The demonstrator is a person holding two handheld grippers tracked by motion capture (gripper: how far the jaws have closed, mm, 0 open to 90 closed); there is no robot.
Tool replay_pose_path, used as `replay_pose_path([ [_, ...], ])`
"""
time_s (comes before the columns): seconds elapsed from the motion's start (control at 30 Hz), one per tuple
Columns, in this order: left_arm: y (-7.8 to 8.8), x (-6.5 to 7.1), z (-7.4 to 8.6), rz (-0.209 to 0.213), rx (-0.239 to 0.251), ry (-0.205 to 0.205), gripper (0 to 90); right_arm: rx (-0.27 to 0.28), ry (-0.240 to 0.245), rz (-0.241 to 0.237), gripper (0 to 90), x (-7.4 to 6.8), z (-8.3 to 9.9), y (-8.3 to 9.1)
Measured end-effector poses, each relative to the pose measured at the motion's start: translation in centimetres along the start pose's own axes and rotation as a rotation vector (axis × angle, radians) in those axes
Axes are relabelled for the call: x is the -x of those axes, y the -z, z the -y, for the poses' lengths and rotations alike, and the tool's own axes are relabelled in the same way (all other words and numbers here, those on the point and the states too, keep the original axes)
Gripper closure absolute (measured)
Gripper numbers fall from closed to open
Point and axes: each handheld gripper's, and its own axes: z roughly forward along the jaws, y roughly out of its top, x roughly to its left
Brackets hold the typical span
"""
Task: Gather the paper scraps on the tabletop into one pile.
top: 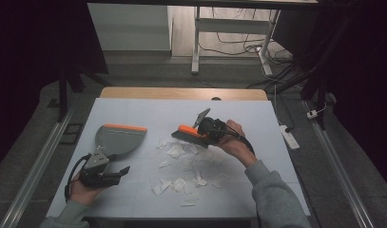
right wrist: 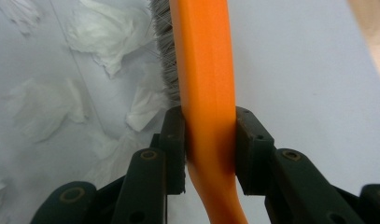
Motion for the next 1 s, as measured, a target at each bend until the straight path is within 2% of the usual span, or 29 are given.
replay_pose_path([
  [0.1, 0.0, 0.0, 0.0, -0.002, -0.001, 0.002, 30.4, 0.054, -0.048, 0.012, 68.0, 0.5, 0.4, 1.2],
  [0.13, 0.0, 0.0, 0.0, -0.003, -0.001, 0.003, 30.4, 0.077, -0.079, 0.029, 68.0, 1.1, 0.5, 1.7],
  [0.33, -0.1, 0.0, 0.0, -0.005, -0.003, 0.004, 30.4, 0.091, -0.109, 0.077, 68.0, 2.1, -0.4, 1.4],
  [0.43, -0.1, 0.0, 0.0, -0.004, -0.004, 0.005, 30.4, 0.066, -0.095, 0.086, 68.0, 2.7, -1.7, 0.2],
  [0.5, -0.1, -0.1, 0.0, -0.003, -0.002, 0.004, 30.4, 0.036, -0.084, 0.101, 68.0, 3.2, -2.7, -0.9],
  [0.53, 0.0, -0.1, 0.0, -0.002, -0.001, 0.004, 30.4, 0.007, -0.074, 0.101, 68.0, 3.6, -3.7, -2.1],
  [0.57, 0.0, -0.1, 0.0, -0.002, -0.001, 0.004, 30.4, 0.007, -0.074, 0.101, 68.0, 3.6, -3.7, -2.1],
  [0.7, -0.1, -0.2, 0.1, 0.003, 0.000, 0.006, 30.4, -0.055, -0.040, 0.136, 68.0, 4.3, -5.6, -4.4],
  [0.9, -0.1, -0.3, 0.1, 0.013, 0.004, 0.006, 30.4, -0.120, -0.005, 0.133, 68.1, 4.4, -6.0, -5.9],
  [0.93, -0.1, -0.3, 0.1, 0.013, 0.006, 0.008, 30.4, -0.116, 0.006, 0.130, 68.1, 4.2, -6.0, -6.0],
  [0.97, -0.1, -0.3, 0.1, 0.012, 0.006, 0.006, 30.4, -0.119, 0.033, 0.095, 68.1, 3.9, -6.1, -5.8],
  [1.0, -0.1, -0.3, 0.1, 0.012, 0.007, 0.007, 30.4, -0.125, 0.060, 0.095, 68.1, 3.6, -6.1, -5.8],
])
